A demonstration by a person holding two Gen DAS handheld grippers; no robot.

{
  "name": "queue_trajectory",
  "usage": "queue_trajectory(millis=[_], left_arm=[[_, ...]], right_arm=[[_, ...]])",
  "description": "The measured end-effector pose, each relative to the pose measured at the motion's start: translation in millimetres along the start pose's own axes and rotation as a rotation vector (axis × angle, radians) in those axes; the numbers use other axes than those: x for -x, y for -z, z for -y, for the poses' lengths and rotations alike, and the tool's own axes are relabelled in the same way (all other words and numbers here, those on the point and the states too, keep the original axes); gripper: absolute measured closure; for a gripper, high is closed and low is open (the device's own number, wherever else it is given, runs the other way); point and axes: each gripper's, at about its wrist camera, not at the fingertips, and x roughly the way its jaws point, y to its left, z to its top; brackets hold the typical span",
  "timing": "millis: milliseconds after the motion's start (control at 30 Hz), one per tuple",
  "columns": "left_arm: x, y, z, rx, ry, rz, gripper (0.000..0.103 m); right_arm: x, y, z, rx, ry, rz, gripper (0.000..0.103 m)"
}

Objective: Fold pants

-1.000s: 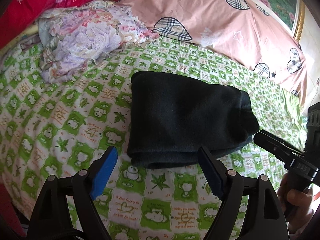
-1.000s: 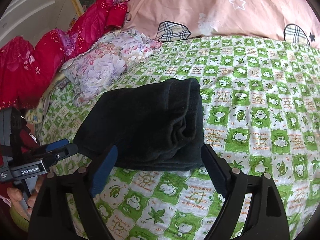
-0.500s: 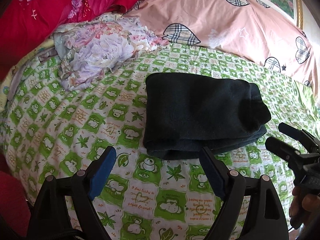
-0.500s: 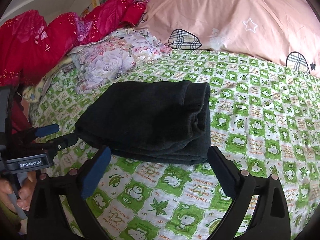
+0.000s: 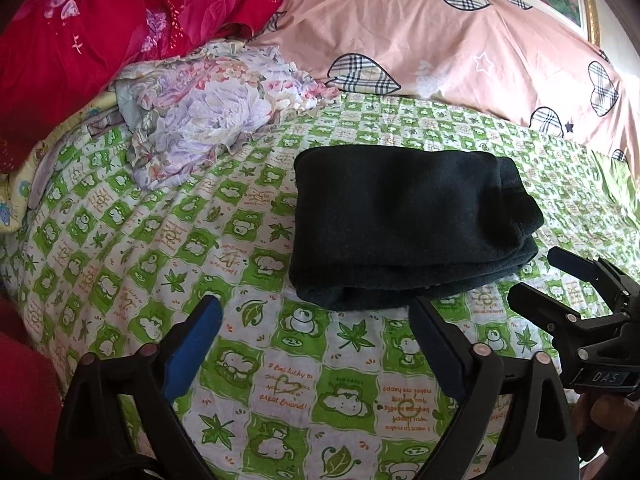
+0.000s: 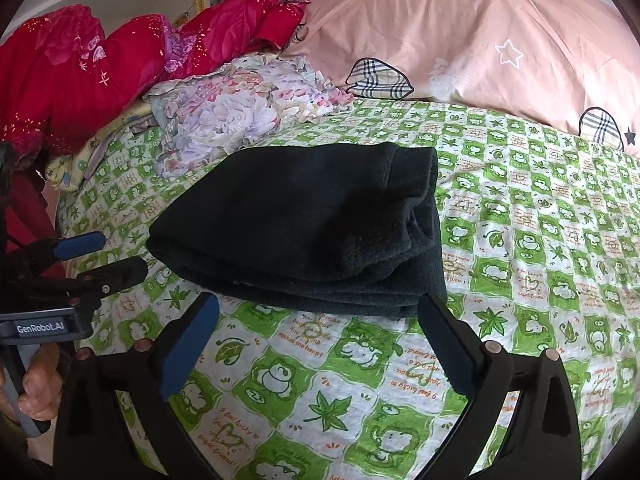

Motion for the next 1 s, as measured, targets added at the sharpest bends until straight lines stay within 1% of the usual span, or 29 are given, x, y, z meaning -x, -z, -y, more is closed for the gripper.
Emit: queue_trajectory(millis=[300, 700, 1000], left_arm=[[6.2, 2.5, 4.9, -0.030, -0.004, 0.045, 0.003], [0.2, 2.2, 1.1, -0.014, 0.000, 0.033, 0.003], [-3.6, 3.7, 1.0, -0.017, 0.009, 0.029, 0.003]], right_arm=[[-4.3, 3.2, 4.3, -0.012, -0.006, 0.001, 0.003], [-5.7, 3.2, 1.0, -0.010, -0.016, 0.026, 0.003], [-15.0, 3.7, -2.1, 0.006, -0.022, 0.031, 0.003]])
